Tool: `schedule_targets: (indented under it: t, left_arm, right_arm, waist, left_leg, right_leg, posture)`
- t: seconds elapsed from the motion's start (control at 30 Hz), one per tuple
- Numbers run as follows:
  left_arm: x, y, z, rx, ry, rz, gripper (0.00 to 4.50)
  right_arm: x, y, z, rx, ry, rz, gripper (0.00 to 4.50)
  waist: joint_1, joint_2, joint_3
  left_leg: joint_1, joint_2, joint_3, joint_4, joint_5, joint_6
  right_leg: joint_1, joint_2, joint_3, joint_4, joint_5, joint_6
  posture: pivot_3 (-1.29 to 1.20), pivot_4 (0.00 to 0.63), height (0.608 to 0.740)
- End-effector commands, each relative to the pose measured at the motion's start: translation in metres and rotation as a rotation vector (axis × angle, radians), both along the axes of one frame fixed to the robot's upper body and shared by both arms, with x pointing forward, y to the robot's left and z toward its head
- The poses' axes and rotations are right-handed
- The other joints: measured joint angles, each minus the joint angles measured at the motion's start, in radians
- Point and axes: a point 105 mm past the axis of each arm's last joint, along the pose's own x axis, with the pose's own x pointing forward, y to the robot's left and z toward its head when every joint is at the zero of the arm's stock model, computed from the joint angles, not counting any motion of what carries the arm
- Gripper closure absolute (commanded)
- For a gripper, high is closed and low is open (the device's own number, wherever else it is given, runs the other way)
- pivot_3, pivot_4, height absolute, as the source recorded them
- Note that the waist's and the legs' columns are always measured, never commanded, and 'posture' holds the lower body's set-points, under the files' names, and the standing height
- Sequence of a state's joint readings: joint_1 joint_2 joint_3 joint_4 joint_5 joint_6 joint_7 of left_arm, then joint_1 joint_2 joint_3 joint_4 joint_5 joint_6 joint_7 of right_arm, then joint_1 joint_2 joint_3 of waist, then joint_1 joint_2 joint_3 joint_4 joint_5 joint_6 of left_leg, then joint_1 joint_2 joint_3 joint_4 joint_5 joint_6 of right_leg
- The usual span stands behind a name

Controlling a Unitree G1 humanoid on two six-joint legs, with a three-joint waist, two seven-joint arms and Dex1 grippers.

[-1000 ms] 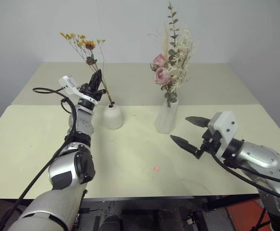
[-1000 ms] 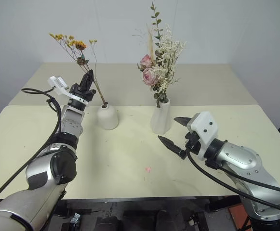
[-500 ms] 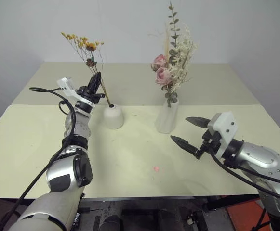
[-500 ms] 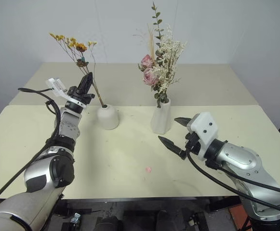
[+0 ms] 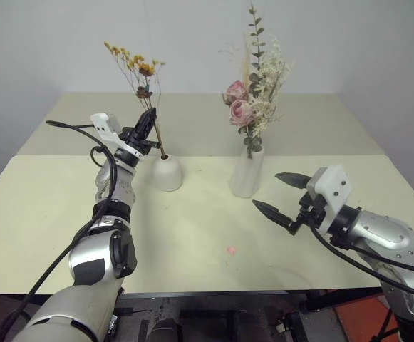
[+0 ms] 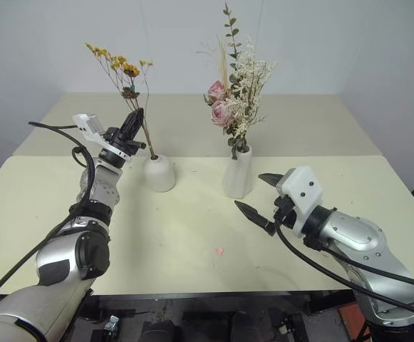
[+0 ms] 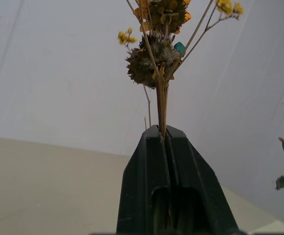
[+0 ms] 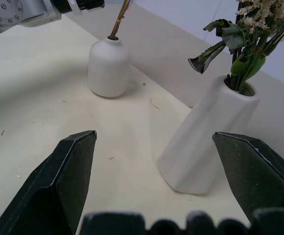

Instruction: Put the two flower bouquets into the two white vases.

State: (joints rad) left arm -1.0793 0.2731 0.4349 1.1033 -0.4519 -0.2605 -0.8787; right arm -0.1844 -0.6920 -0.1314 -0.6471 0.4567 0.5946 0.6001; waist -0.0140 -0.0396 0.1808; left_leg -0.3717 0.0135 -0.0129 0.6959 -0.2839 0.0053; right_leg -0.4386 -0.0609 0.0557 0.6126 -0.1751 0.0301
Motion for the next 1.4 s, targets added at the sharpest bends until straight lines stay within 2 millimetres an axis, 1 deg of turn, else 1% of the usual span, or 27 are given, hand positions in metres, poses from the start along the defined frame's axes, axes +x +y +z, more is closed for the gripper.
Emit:
schedule_targets:
  t: [0.03, 0.13, 0.27, 0.37, 0.47, 0.57, 0.63, 0.73, 0.9, 0.97, 1.03, 1.1, 1.17, 1.2, 1.27, 1.33, 1.4]
  left_arm:
    - [-0.006, -0.006, 0.009, 0.101, -0.08, -0.001, 4.46]
    - [-0.008, -0.008, 0.007, 0.119, -0.088, -0.019, 4.46]
    - [-0.014, -0.006, 0.004, 0.124, -0.111, -0.034, 4.46]
    - [-0.021, -0.007, 0.005, 0.137, -0.155, -0.06, 3.82]
    - [-0.026, -0.007, 0.004, 0.176, -0.174, -0.048, 2.83]
    - [-0.029, -0.002, 0.003, 0.187, -0.179, -0.03, 1.9]
    - [-0.031, 0.006, 0.0, 0.224, -0.169, 0.0, 1.23]
    - [-0.039, 0.019, -0.003, 0.258, -0.129, -0.006, 0.28]
    - [-0.066, 0.049, -0.002, 0.351, -0.084, 0.019, 0.28]
    - [-0.085, 0.062, 0.0, 0.418, -0.072, 0.015, 0.28]
    - [-0.107, 0.072, 0.004, 0.486, -0.073, -0.005, 0.28]
    - [-0.126, 0.081, 0.006, 0.562, -0.04, -0.028, 0.28]
    - [-0.149, 0.085, 0.01, 0.647, -0.017, -0.074, 0.28]
    - [-0.157, 0.087, 0.013, 0.667, 0.001, -0.092, 0.28]
    - [-0.175, 0.088, 0.015, 0.76, 0.014, -0.117, 0.28]
    - [-0.181, 0.092, 0.013, 0.831, 0.063, -0.085, 0.28]
    - [-0.188, 0.095, 0.014, 0.846, 0.066, -0.073, 0.28]
  right_arm:
    - [-0.003, 0.001, 0.009, 0.008, -0.051, 0.007, 0.0]
    - [-0.003, 0.001, 0.008, 0.006, -0.05, 0.007, 0.0]
    - [-0.003, 0.001, 0.007, 0.006, -0.048, 0.007, 0.0]
    - [-0.002, 0.001, 0.007, 0.005, -0.047, 0.009, 0.0]
    - [-0.001, 0.0, 0.007, 0.001, -0.047, 0.011, 0.0]
    - [0.001, 0.0, 0.007, -0.001, -0.05, 0.013, 0.0]
    - [0.002, 0.0, 0.008, -0.003, -0.053, 0.014, 0.0]
    - [0.003, 0.001, 0.007, -0.002, -0.055, 0.015, 0.0]
    - [0.005, 0.002, 0.007, -0.003, -0.05, 0.017, 0.0]
    - [0.006, 0.001, 0.007, -0.005, -0.049, 0.016, 0.0]
    - [0.006, -0.004, 0.008, -0.007, -0.045, 0.007, 0.0]
    - [0.005, -0.015, 0.01, -0.012, -0.041, -0.002, 0.0]
    - [0.003, -0.029, 0.012, -0.018, -0.033, -0.018, 0.0]
    - [0.003, -0.036, 0.013, -0.017, -0.024, -0.028, 0.0]
    - [0.004, -0.049, 0.012, -0.033, 0.002, -0.046, 0.0]
    - [0.003, -0.058, 0.008, -0.071, 0.024, -0.043, 0.0]
    - [0.002, -0.063, 0.005, -0.094, 0.038, -0.03, 0.0]
  waist:
    - [0.0, 0.0, 0.0]
    - [-0.001, 0.0, 0.0]
    - [-0.001, 0.0, 0.0]
    - [-0.001, 0.0, 0.0]
    - [0.0, 0.0, 0.0]
    - [0.0, 0.0, 0.0]
    - [-0.001, 0.0, 0.0]
    - [-0.009, 0.0, 0.0]
    - [-0.013, 0.0, 0.0]
    - [-0.017, 0.0, 0.0]
    - [-0.018, 0.0, 0.0]
    - [-0.017, 0.0, 0.0]
    - [-0.014, 0.0, 0.0]
    - [-0.012, 0.0, 0.0]
    - [-0.006, 0.0, 0.0]
    - [0.0, 0.0, 0.0]
    - [-0.001, 0.0, 0.0]
  left_leg:
    - [0.0, 0.0, 0.0, 0.0, 0.0, 0.0]
    - [0.0, 0.0, 0.0, 0.0, 0.0, 0.0]
    - [0.0, 0.0, 0.0, 0.0, 0.0, 0.0]
    - [0.0, 0.0, 0.0, 0.0, 0.0, 0.0]
    - [0.0, 0.0, 0.0, 0.0, 0.0, 0.0]
    - [0.0, 0.0, 0.0, 0.0, 0.0, 0.0]
    - [0.0, 0.0, 0.0, 0.0, 0.0, 0.0]
    - [0.0, 0.001, 0.0, 0.0, 0.0, 0.0]
    - [0.001, 0.001, 0.0, 0.0, 0.0, 0.0]
    - [0.001, 0.001, 0.0, 0.0, 0.0, 0.0]
    - [0.001, 0.002, 0.0, -0.001, 0.0, 0.0]
    - [0.002, 0.002, 0.0, -0.001, 0.0, 0.0]
    - [0.001, 0.002, 0.0, -0.001, 0.0, 0.0]
    - [0.002, 0.002, 0.0, -0.001, 0.0, 0.001]
    - [0.002, 0.002, 0.001, -0.001, 0.0, 0.001]
    - [0.003, 0.003, 0.002, -0.001, 0.0, 0.001]
    - [0.004, 0.003, 0.002, -0.002, 0.0, 0.001]
  right_leg:
    - [0.0, 0.0, 0.0, 0.0, 0.0, 0.0]
    - [0.0, 0.0, 0.0, 0.0, 0.0, 0.0]
    - [0.0, 0.0, 0.0, 0.0, 0.0, 0.0]
    - [0.0, 0.0, 0.0, 0.0, 0.0, 0.0]
    - [0.0, 0.0, 0.0, 0.0, 0.0, 0.0]
    - [0.0, 0.0, 0.0, 0.0, 0.0, 0.0]
    - [0.0, 0.0, 0.0, 0.0, 0.0, 0.0]
    - [0.0, 0.0, 0.0, 0.0, 0.0, 0.0]
    - [0.0, 0.0, 0.001, 0.001, 0.0, 0.0]
    - [0.0, 0.0, 0.001, 0.001, 0.0, 0.0]
    - [0.0, 0.0, 0.001, 0.001, 0.0, 0.0]
    - [-0.001, 0.0, 0.001, 0.0, 0.0, 0.0]
    - [-0.001, 0.0, 0.0, 0.0, 0.0, 0.0]
    - [0.0, 0.0, 0.001, 0.0, 0.0, 0.0]
    - [0.0, 0.0, 0.0, 0.0, -0.001, 0.001]
    - [0.001, 0.0, 0.0, 0.0, -0.001, 0.0]
    - [0.001, 0.0, 0.0, 0.0, -0.004, 0.004]
  posture:
    - [0.0, 0.15, 0.74]
    - [0.0, 0.15, 0.74]
    - [0.0, 0.15, 0.74]
    - [0.0, 0.15, 0.74]
    - [0.0, 0.15, 0.74]
    - [0.0, 0.15, 0.74]
    - [0.0, 0.15, 0.74]
    - [0.0, 0.15, 0.74]
    - [0.0, 0.15, 0.74]
    - [0.0, 0.15, 0.74]
    - [0.0, 0.15, 0.74]
    - [0.0, 0.15, 0.74]
    - [0.0, 0.15, 0.74]
    - [0.0, 0.15, 0.74]
    - [0.0, 0.15, 0.74]
    - [0.0, 0.15, 0.74]
    - [0.0, 0.15, 0.74]
